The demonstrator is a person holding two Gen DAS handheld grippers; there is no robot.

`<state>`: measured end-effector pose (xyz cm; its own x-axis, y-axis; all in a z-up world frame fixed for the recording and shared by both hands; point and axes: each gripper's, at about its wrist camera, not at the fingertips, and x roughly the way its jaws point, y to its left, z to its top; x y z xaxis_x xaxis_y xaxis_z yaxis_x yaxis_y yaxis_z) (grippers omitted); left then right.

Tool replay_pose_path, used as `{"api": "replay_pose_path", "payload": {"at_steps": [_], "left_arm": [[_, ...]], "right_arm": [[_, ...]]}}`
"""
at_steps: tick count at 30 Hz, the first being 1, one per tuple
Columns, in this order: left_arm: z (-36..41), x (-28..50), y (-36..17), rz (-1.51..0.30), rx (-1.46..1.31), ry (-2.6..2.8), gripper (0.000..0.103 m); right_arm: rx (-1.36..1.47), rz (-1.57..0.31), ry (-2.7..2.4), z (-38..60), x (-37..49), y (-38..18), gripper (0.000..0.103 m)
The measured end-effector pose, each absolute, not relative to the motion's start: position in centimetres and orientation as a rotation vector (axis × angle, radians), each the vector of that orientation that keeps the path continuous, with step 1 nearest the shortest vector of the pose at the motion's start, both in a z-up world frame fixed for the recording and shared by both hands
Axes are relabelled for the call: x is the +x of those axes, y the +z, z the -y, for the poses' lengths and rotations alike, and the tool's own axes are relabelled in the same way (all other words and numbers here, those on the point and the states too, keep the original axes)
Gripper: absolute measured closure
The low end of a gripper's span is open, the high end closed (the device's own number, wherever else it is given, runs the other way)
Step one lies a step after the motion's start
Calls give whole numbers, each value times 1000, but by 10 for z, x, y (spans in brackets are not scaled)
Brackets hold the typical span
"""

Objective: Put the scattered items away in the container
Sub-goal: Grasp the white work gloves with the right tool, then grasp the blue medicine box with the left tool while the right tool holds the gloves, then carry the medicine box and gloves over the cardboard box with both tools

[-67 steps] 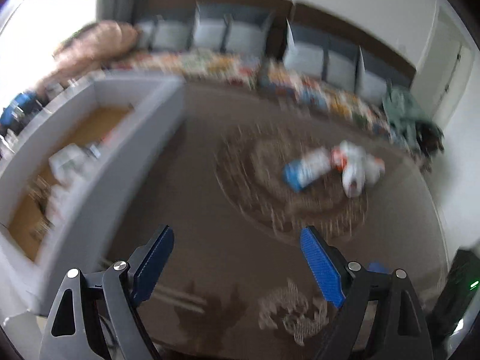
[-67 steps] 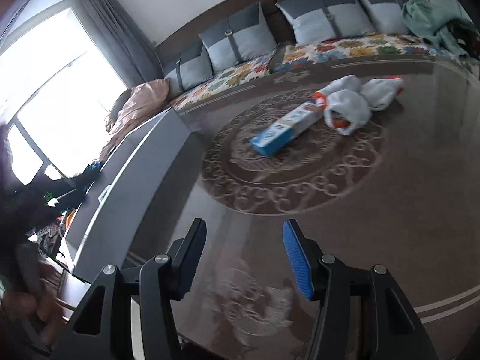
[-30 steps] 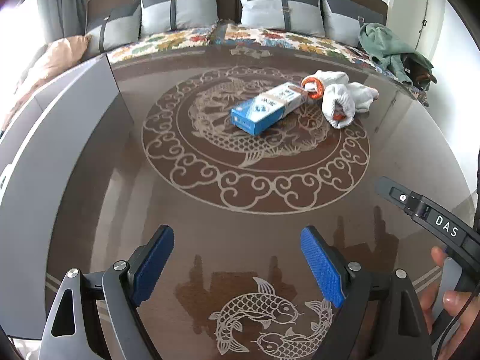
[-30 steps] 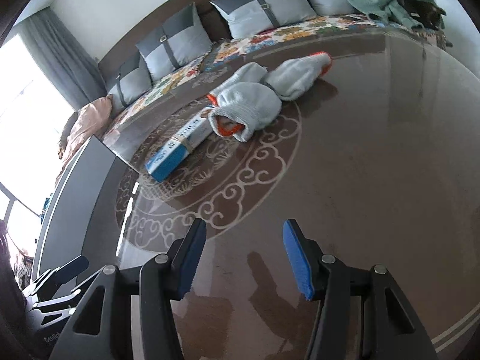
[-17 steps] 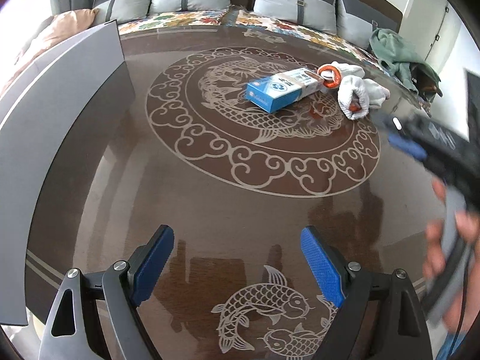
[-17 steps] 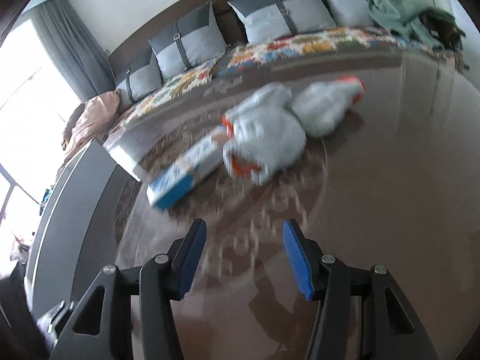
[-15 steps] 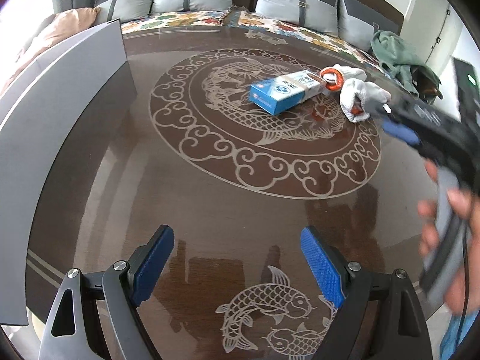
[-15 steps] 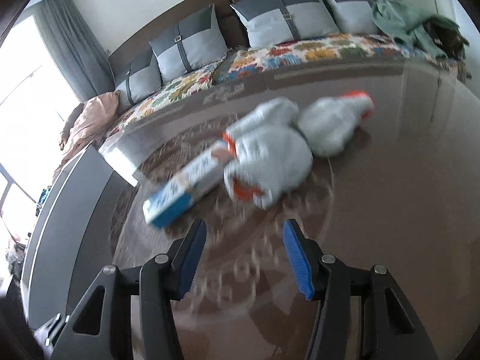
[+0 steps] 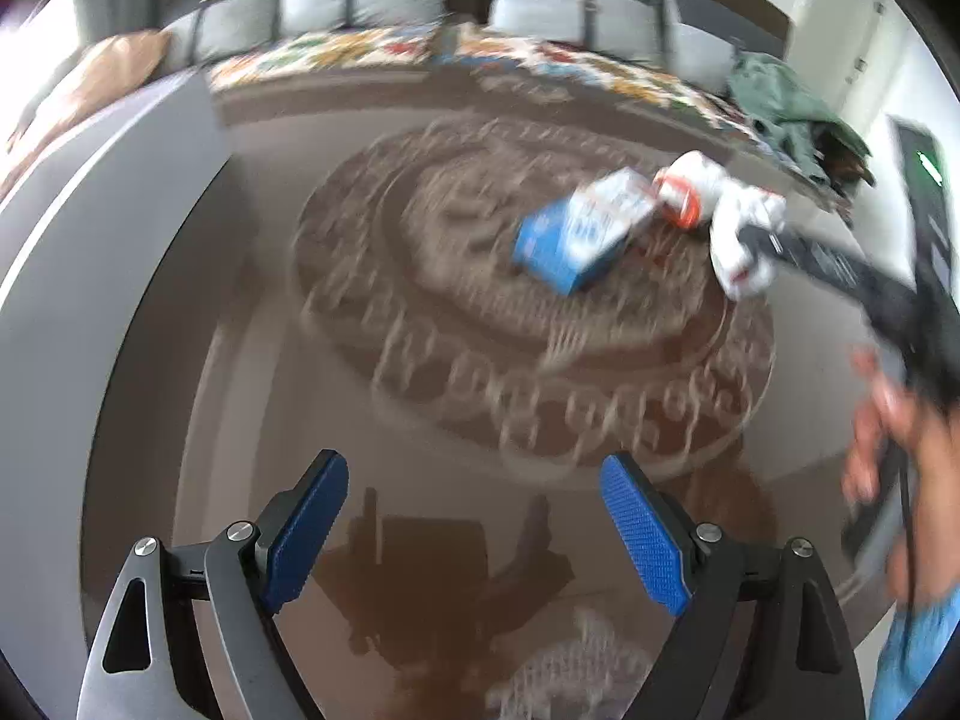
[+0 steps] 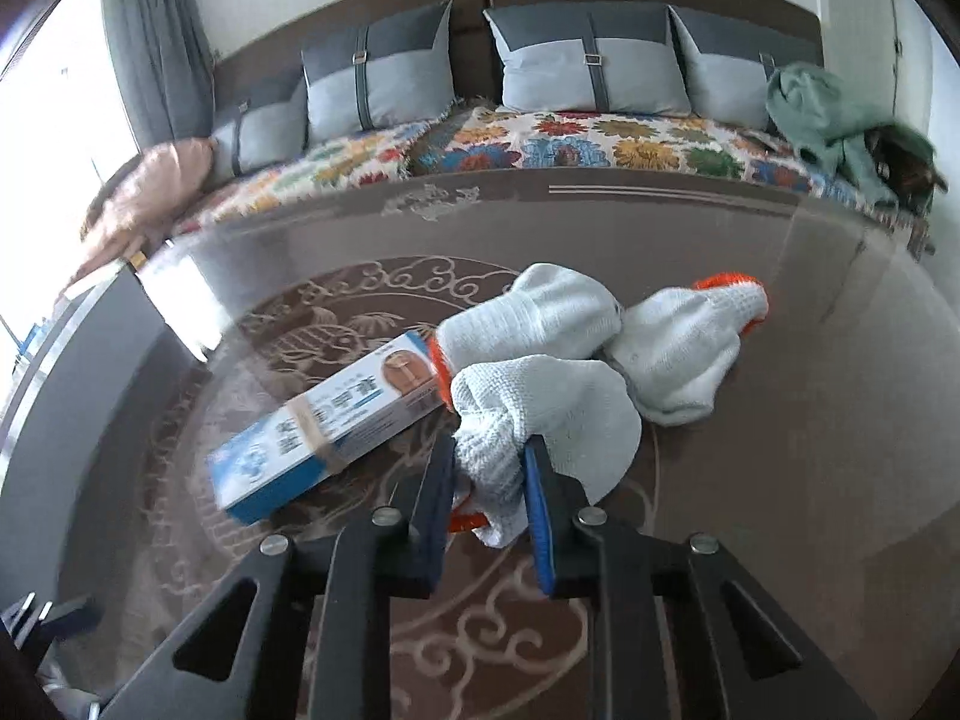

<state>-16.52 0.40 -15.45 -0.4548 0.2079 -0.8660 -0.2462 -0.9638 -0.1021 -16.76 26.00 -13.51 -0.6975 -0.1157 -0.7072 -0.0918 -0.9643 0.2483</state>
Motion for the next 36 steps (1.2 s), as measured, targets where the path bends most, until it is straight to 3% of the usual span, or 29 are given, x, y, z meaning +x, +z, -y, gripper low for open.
{"api": "replay_pose_path", "payload": {"at_steps": [6,10,13,14,16,19,24,36], "left_arm": [[-54,-232,-143,-243,-1329,2338,17],[-97,-259,-161,-493,-1317,2290,17],[-110,-276,-181,-562,-1384,2268,17],[-108,-280,-182,-515,-1405,2265,17],[-102,-287,-184,-424,-1444,2262,45],[-90,-287,-178,-319,-1486,2267,56],[-66,-250,-153,-162,-1452,2291,62],[27,-136,-104,170,-1335,2382,62]], "right_arm": [[1203,518,-2823,-277,-134,-133,81],[1203,620,-2781,-293,-109,-137,80],[1193,658,-2766,-299,-97,-138,80],[1188,667,-2764,-301,-93,-137,80],[1175,677,-2763,-303,-87,-134,80],[1156,687,-2765,-306,-81,-130,80],[1118,706,-2749,-304,-72,-118,80],[1079,605,-2670,-246,-54,-87,80]]}}
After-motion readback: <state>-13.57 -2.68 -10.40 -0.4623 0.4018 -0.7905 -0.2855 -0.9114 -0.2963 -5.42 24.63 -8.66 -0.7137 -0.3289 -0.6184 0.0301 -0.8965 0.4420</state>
